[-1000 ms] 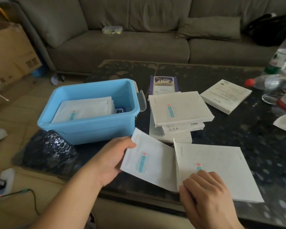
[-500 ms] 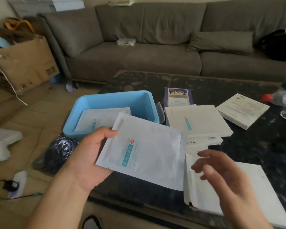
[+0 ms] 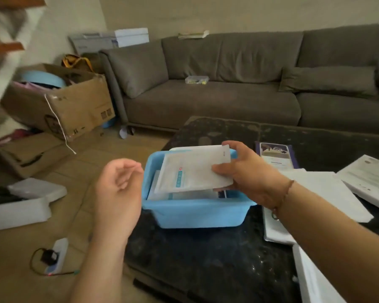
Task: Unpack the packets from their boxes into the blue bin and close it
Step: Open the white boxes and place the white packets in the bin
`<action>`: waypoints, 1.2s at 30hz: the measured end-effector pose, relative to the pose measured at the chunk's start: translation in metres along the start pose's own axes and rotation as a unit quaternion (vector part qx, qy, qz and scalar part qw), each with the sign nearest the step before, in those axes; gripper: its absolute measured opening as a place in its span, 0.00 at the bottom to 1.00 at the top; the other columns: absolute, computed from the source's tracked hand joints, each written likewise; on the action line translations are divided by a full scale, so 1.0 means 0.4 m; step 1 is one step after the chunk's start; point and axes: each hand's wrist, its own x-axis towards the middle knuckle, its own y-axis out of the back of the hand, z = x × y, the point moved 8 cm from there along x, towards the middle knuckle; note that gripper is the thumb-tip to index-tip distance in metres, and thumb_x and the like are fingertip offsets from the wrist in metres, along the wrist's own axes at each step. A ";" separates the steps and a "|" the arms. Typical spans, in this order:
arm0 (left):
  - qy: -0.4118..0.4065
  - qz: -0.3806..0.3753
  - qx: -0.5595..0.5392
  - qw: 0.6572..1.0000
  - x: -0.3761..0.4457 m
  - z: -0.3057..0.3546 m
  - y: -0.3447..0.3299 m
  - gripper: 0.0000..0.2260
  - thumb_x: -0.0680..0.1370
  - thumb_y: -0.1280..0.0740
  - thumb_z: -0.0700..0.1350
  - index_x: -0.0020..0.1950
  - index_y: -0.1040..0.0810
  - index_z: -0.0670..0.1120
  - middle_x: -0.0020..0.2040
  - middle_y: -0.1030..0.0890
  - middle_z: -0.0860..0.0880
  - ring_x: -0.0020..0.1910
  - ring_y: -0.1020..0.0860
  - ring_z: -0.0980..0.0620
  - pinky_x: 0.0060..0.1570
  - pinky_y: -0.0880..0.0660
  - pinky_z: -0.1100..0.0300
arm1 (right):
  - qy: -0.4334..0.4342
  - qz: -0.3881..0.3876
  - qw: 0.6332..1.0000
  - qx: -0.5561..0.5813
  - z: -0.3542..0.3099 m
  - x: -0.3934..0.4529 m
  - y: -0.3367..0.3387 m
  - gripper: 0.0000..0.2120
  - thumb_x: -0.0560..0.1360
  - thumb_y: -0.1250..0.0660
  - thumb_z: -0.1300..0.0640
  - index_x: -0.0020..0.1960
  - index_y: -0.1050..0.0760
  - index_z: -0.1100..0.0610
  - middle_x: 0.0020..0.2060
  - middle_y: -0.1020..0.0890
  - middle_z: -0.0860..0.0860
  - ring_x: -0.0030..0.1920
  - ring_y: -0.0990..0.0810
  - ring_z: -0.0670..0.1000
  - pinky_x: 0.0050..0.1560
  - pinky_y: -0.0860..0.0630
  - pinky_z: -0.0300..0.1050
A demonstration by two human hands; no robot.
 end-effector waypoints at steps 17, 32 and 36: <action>-0.025 -0.088 0.189 0.978 0.022 -0.070 -0.041 0.09 0.76 0.28 0.41 0.54 0.21 0.51 0.52 0.18 0.55 0.54 0.21 0.55 0.40 0.28 0.70 | 0.055 -0.007 0.859 -0.509 -0.009 0.048 -0.035 0.35 0.76 0.33 0.47 0.77 0.45 0.52 0.42 0.24 0.48 0.41 0.24 0.48 0.43 0.29 0.37; -0.072 -0.015 0.202 0.977 -0.014 0.006 -0.049 0.07 0.78 0.32 0.45 0.55 0.22 0.51 0.54 0.20 0.54 0.55 0.22 0.52 0.43 0.27 0.63 | 0.206 0.002 0.830 -0.518 -0.077 -0.055 0.013 0.21 0.78 0.35 0.51 0.70 0.31 0.49 0.44 0.20 0.45 0.43 0.21 0.45 0.51 0.23 0.39; -0.183 -0.062 0.149 0.970 -0.096 0.073 -0.128 0.06 0.75 0.35 0.48 0.49 0.21 0.51 0.47 0.19 0.56 0.48 0.22 0.57 0.47 0.31 0.72 | 0.286 0.115 0.824 -0.475 -0.048 -0.296 0.164 0.15 0.74 0.37 0.41 0.61 0.28 0.40 0.43 0.22 0.35 0.46 0.22 0.40 0.40 0.23 0.33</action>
